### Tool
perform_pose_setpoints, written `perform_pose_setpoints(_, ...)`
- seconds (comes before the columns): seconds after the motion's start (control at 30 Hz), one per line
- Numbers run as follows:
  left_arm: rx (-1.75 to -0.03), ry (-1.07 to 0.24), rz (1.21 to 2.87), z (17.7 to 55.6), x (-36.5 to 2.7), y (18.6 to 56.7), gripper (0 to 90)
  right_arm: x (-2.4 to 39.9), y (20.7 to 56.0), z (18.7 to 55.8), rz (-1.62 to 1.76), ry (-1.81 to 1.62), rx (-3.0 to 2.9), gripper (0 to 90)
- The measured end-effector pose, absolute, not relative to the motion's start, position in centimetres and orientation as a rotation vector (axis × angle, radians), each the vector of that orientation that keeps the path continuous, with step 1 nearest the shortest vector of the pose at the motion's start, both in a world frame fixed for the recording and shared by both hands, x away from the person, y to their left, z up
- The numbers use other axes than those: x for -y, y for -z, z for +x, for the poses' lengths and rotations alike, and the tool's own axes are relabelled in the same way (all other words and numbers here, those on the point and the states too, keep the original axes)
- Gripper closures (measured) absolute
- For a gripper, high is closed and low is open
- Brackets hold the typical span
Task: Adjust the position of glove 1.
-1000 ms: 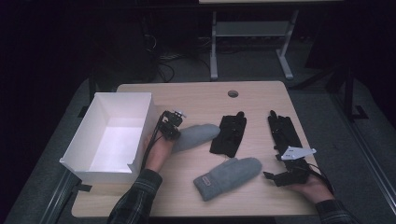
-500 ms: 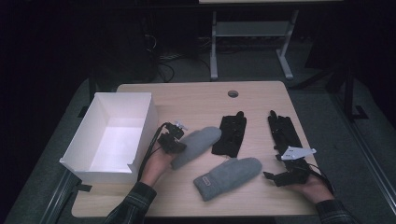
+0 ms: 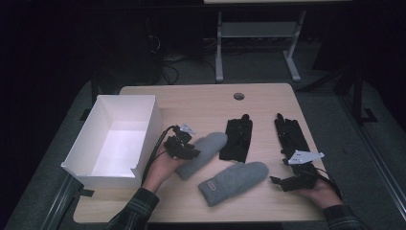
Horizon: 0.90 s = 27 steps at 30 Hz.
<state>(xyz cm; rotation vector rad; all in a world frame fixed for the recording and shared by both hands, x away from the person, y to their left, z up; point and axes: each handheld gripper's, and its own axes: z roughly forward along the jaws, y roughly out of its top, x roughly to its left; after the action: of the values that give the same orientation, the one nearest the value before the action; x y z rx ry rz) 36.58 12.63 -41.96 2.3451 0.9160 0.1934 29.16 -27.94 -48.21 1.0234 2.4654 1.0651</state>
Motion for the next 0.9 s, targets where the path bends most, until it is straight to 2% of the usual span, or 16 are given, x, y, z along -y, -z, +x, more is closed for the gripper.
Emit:
perform_pose_setpoints(0.03,-0.912,-0.186,2.343,36.8,-12.6,42.0,57.3,27.9,48.2,29.2,1.023,-1.065,-2.465,11.4)
perform_pose_setpoints(0.07,-0.902,-0.153,2.357,37.0,-12.5,42.3,47.8,27.9,48.2,29.2,1.024,-1.065,-2.465,11.4)
perform_pose_setpoints(0.1,-0.902,-0.153,2.357,37.0,-12.5,42.3,45.3,27.9,48.2,29.2,1.024,-1.065,-2.465,11.4)
perform_pose_setpoints(0.23,-0.882,-0.159,2.371,37.3,-12.6,43.6,44.0,27.9,48.2,29.2,1.024,-1.065,-2.465,11.4)
perform_pose_setpoints(0.33,-0.852,-0.167,2.388,37.4,-12.6,44.6,49.7,27.9,48.2,29.2,1.023,-1.065,-2.465,11.4)
perform_pose_setpoints(0.4,-0.842,-0.158,2.385,37.4,-12.6,44.7,60.5,27.9,48.2,29.2,1.023,-1.065,-2.465,11.4)
perform_pose_setpoints(0.43,-0.835,-0.151,2.384,37.4,-12.7,44.8,60.5,27.9,48.2,29.2,1.024,-1.065,-2.465,11.4)
perform_pose_setpoints(0.47,-0.827,-0.145,2.384,37.4,-12.7,44.8,69.0,27.9,48.2,29.2,1.024,-1.065,-2.465,11.4)
perform_pose_setpoints(0.5,-0.821,-0.141,2.384,37.4,-12.8,44.9,69.0,27.9,48.2,29.2,1.024,-1.065,-2.465,11.4)
perform_pose_setpoints(0.53,-0.807,-0.131,2.381,37.5,-12.9,44.9,76.8,27.9,48.2,29.2,1.024,-1.065,-2.465,11.4)
perform_pose_setpoints(0.57,-0.807,-0.131,2.381,37.5,-12.9,44.9,79.3,27.9,48.2,29.2,1.024,-1.065,-2.465,11.4)
perform_pose_setpoints(0.73,-0.818,-0.094,2.324,37.7,-13.6,44.7,83.9,27.9,48.2,29.2,1.024,-1.065,-2.463,11.3)
perform_pose_setpoints(0.9,-0.816,-0.110,2.256,37.3,-14.2,42.8,85.0,27.9,48.2,29.2,1.022,-1.066,-2.463,11.3)
